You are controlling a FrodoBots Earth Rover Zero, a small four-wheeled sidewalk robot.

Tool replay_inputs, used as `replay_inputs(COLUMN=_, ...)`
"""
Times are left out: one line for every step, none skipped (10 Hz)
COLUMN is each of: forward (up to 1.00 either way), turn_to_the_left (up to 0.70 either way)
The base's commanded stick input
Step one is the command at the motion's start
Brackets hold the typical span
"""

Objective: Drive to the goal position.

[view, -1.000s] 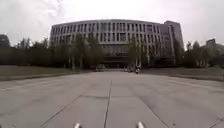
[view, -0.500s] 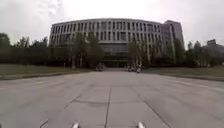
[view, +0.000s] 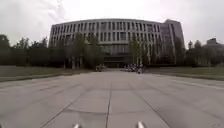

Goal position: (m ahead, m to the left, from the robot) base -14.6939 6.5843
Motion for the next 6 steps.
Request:
replay_inputs(forward=0.85, turn_to_the_left=0.00)
replay_inputs(forward=0.85, turn_to_the_left=0.00)
replay_inputs(forward=0.85, turn_to_the_left=0.00)
replay_inputs(forward=0.85, turn_to_the_left=0.00)
replay_inputs(forward=0.85, turn_to_the_left=0.00)
replay_inputs(forward=0.85, turn_to_the_left=0.00)
